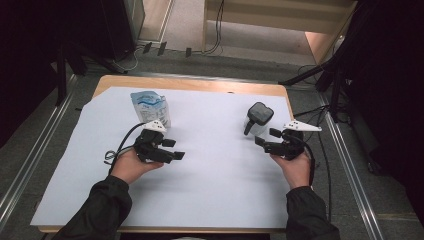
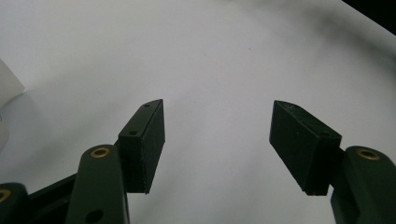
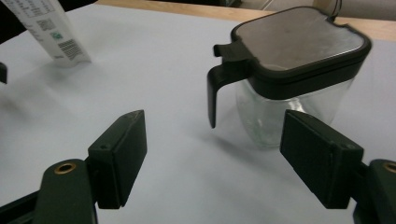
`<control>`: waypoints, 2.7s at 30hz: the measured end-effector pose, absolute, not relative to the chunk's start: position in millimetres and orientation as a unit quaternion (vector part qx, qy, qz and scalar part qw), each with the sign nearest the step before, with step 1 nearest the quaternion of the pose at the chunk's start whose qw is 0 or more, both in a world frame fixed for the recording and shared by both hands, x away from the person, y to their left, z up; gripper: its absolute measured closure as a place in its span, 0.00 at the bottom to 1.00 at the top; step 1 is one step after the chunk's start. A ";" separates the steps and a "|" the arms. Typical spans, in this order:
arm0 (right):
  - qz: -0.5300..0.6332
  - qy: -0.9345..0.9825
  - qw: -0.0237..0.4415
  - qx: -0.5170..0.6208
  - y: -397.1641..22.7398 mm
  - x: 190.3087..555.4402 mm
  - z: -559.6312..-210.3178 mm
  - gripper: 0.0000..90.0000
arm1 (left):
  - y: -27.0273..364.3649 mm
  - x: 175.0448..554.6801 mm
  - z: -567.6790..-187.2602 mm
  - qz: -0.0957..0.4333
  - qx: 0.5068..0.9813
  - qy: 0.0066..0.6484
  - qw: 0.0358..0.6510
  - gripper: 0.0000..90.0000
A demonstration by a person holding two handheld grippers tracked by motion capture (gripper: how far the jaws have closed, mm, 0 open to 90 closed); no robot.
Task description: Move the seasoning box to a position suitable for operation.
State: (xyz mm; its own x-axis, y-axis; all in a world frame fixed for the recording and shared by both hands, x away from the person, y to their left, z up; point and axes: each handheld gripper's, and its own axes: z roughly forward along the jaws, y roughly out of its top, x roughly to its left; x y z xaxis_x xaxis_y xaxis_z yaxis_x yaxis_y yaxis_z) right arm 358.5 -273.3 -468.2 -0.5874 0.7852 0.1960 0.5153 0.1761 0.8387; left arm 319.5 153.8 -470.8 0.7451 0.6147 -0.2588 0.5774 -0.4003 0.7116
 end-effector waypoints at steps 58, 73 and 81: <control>0.454 0.778 0.186 0.392 -273.2 443.4 -513.3 0.15 | 176.1 296.4 -475.2 0.025 0.819 0.386 0.423 0.42; 0.429 0.787 0.205 0.394 -265.8 437.9 -510.2 0.19 | 177.1 298.8 -474.8 0.026 0.818 0.386 0.425 0.42; 0.436 0.782 0.197 0.400 -267.1 436.0 -508.1 0.19 | 176.2 299.8 -474.5 0.024 0.817 0.386 0.428 0.42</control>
